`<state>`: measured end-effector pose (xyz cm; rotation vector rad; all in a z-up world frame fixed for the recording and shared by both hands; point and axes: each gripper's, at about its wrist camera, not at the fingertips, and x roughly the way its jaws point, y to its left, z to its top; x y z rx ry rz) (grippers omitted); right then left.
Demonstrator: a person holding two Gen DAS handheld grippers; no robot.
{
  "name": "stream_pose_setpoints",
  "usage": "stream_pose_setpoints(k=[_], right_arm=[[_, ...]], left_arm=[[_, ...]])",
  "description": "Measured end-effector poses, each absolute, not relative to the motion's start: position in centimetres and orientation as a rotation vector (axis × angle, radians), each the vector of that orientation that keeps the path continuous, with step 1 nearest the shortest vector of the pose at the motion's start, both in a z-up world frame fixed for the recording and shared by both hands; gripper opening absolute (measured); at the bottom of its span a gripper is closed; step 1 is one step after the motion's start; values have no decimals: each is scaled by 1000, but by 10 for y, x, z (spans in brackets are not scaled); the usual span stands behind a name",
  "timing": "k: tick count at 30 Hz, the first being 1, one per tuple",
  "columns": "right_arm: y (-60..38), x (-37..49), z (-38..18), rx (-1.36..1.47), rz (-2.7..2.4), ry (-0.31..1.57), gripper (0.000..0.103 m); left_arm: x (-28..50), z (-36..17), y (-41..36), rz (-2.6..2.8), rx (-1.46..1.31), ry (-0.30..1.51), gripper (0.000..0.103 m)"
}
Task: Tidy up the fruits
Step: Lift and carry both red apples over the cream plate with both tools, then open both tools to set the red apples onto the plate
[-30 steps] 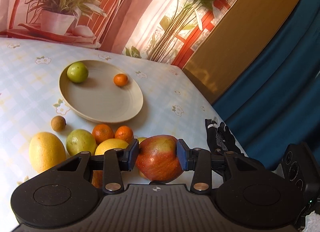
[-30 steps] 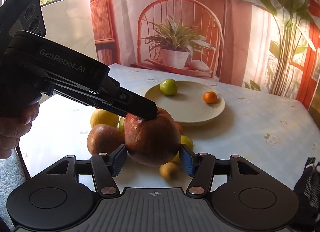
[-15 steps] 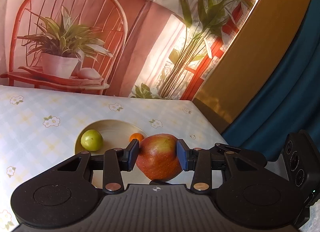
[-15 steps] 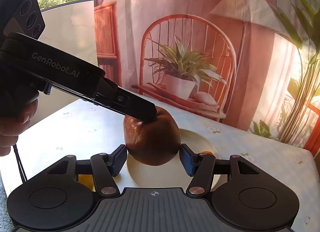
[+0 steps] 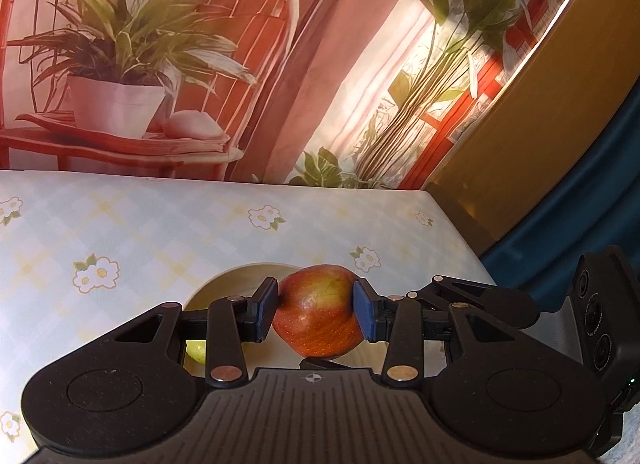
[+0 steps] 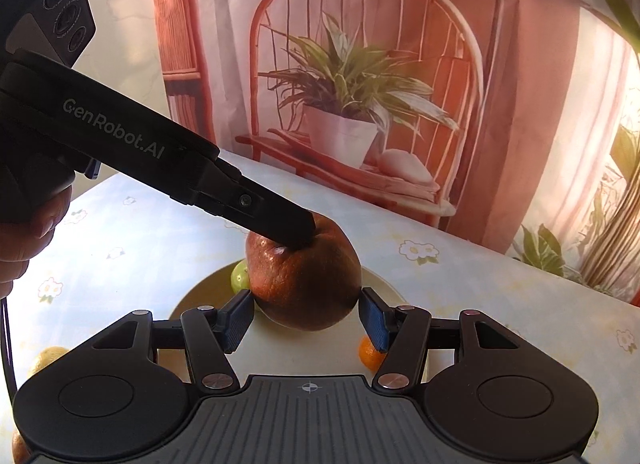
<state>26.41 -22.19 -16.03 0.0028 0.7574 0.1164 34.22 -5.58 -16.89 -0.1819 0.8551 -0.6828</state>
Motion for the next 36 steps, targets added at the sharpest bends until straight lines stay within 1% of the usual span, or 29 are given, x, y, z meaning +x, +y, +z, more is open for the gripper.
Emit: stream_pose_setpoints(k=[9, 19, 23, 27, 29, 36], right_arm=[[-231, 293, -194, 5, 110, 807, 54], [-234, 309, -207, -20, 101, 844, 54], [-237, 311, -208, -14, 97, 840, 54], [-236, 311, -209, -14, 78, 837, 55], [-235, 311, -209, -18, 67, 841, 57], [-236, 297, -197, 6, 30, 829, 57]], left_arm=[[375, -194, -60, -662, -199, 921, 44], [388, -206, -58, -634, -209, 943, 43], [390, -205, -58, -622, -216, 936, 40], [389, -203, -61, -612, -188, 922, 40], [385, -200, -62, -603, -158, 910, 40], [368, -182, -52, -573, -122, 867, 40]])
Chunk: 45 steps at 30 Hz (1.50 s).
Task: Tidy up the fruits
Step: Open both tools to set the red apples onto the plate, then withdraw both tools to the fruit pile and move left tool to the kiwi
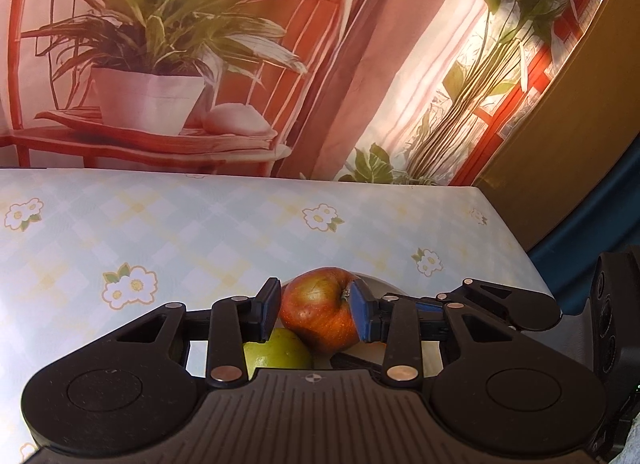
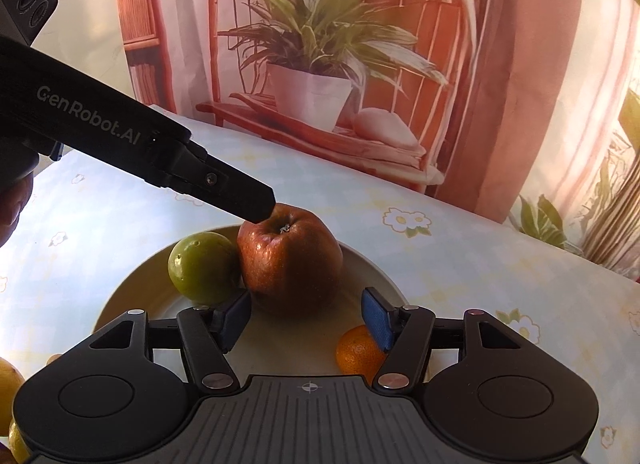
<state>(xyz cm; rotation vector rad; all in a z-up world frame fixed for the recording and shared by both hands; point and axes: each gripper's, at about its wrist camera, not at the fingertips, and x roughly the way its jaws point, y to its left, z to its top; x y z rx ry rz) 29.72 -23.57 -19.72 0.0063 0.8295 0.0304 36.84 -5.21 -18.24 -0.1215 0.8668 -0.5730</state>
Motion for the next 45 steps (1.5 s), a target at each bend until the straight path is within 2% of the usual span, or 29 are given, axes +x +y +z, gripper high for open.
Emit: stream_pose_setpoints(k=[12, 22, 45], right_arm=[[-239, 225, -170, 200, -92, 714, 57], [-218, 169, -157, 232, -176, 661, 57], [-190, 118, -169, 248, -175, 731, 53]], left_arm=[[296, -143, -19, -450, -3, 757, 40], [233, -126, 14, -354, 32, 693, 40], [182, -144, 31, -316, -34, 742, 40]])
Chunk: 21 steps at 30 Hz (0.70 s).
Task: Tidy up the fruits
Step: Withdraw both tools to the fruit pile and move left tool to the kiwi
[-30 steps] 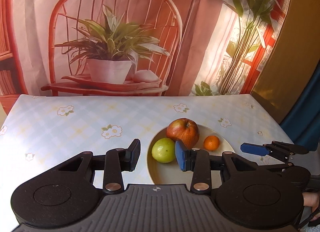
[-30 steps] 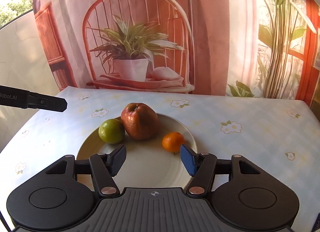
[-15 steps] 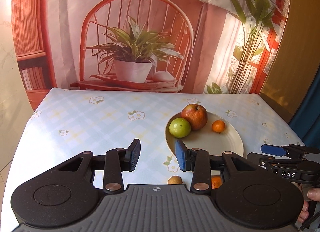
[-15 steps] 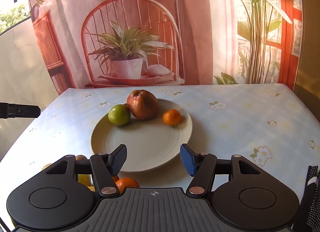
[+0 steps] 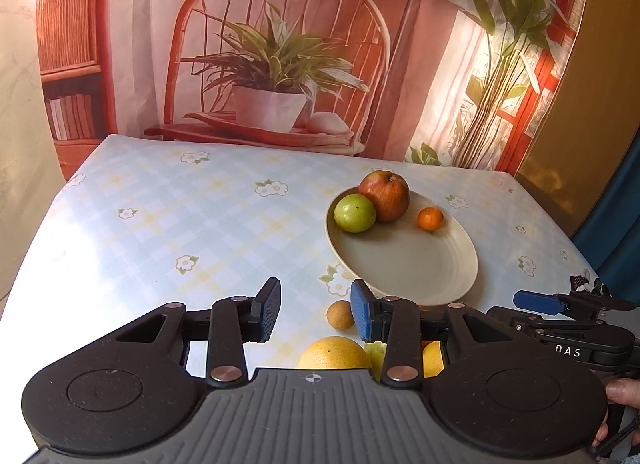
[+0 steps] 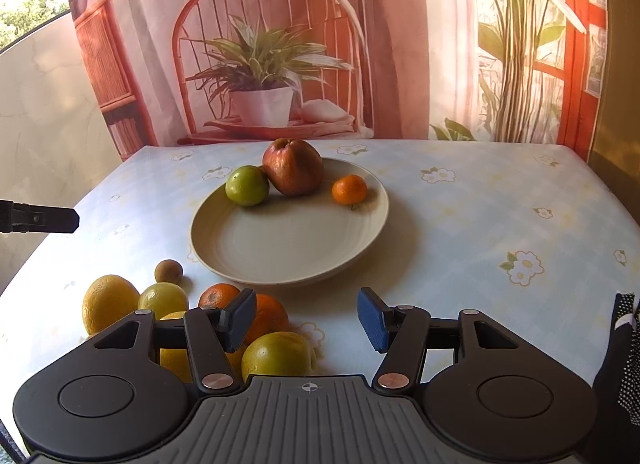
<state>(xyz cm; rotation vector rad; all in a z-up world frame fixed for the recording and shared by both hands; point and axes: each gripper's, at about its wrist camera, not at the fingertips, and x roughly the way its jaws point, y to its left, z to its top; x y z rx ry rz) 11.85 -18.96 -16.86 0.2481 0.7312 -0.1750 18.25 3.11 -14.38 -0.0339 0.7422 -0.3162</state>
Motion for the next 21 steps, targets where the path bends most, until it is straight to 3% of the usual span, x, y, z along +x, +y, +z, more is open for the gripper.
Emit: stream_pose_setpoints(k=[16, 21], right_arm=[[-184, 155, -185, 307, -78, 866, 46], [-196, 155, -193, 441, -59, 871, 39]], left_arm=[[181, -146, 34, -304, -45, 755, 40], [182, -147, 33, -306, -44, 761, 40]])
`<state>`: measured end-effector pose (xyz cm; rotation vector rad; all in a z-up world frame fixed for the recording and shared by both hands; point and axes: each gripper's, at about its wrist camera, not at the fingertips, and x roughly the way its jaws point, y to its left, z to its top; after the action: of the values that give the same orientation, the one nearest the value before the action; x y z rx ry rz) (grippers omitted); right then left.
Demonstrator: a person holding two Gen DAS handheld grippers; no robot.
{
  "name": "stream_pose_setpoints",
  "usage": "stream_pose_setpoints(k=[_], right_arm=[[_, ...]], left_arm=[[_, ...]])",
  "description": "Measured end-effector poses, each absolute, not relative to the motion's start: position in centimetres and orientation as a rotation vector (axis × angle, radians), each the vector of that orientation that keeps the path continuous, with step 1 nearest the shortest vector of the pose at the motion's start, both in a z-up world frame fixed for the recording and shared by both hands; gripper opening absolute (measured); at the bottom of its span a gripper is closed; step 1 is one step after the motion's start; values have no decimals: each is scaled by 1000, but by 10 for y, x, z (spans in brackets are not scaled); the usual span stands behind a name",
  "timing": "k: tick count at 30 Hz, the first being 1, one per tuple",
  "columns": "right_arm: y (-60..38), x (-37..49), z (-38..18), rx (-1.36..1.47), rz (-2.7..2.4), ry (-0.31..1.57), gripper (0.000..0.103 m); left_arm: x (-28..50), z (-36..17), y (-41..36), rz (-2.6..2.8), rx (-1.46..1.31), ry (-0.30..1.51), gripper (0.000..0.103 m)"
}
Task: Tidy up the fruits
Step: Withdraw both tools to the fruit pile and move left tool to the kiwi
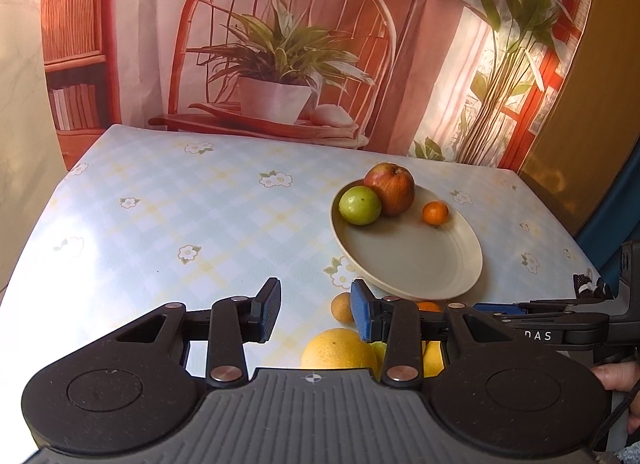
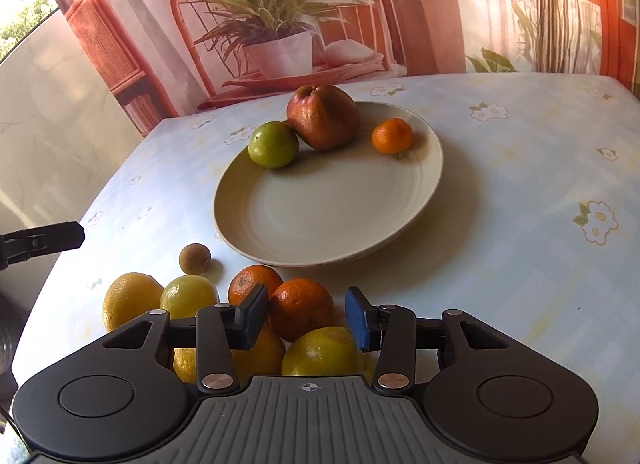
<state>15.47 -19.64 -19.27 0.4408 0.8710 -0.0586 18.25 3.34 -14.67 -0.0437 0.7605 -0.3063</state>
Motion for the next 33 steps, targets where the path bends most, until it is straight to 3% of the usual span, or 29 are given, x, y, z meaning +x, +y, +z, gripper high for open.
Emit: stream_pose_setpoints(k=[6, 33], right_arm=[[-198, 151, -194, 469, -47, 859, 33], [-205, 125, -186, 302, -186, 774, 32]], left_arm=[[184, -149, 33, -305, -44, 771, 40], [235, -179, 16, -398, -84, 923, 40]])
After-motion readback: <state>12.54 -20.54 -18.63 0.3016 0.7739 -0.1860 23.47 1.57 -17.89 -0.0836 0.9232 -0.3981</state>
